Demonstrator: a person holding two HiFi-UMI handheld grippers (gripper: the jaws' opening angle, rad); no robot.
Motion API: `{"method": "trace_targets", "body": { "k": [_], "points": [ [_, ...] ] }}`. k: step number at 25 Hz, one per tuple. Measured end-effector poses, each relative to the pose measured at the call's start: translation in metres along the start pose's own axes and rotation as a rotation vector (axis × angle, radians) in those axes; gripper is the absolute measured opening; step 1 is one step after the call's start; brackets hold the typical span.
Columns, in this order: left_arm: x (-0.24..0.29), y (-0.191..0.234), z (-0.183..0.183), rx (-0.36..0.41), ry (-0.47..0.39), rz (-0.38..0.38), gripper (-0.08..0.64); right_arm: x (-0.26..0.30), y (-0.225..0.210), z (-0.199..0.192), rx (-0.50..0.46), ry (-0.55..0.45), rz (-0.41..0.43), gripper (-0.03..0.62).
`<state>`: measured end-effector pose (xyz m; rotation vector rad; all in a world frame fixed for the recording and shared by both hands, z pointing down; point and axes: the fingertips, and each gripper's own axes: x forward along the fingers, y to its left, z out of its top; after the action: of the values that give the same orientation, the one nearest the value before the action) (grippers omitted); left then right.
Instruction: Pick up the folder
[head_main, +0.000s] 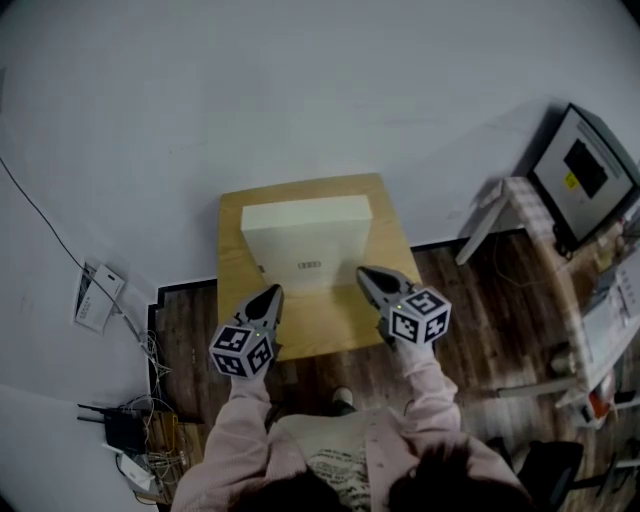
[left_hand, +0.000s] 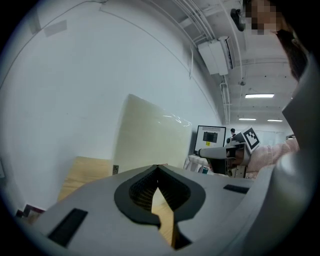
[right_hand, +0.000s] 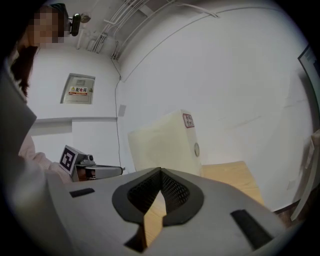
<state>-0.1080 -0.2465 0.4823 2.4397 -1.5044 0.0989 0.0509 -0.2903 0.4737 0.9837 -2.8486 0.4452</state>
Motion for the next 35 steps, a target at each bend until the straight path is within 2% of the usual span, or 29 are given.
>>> {"method": "trace_targets", "body": {
  "k": [10, 17, 26, 35],
  "points": [
    [0.005, 0.02, -0.006, -0.02, -0.01, 0.069, -0.006, 0.01, -0.034, -0.006, -0.064, 0.061, -0.014, -0.002],
    [0.008, 0.037, -0.01, 0.01, 0.019, 0.089, 0.014, 0.019, -0.048, -0.016, -0.107, 0.116, -0.038, 0.053],
    [0.011, 0.066, -0.016, 0.057, 0.058, 0.076, 0.12, 0.03, -0.066, -0.029, -0.13, 0.182, -0.01, 0.167],
    [0.027, 0.08, -0.024, 0.082, 0.092, 0.005, 0.2, 0.044, -0.075, -0.044, -0.14, 0.24, 0.047, 0.204]
  ]
}}
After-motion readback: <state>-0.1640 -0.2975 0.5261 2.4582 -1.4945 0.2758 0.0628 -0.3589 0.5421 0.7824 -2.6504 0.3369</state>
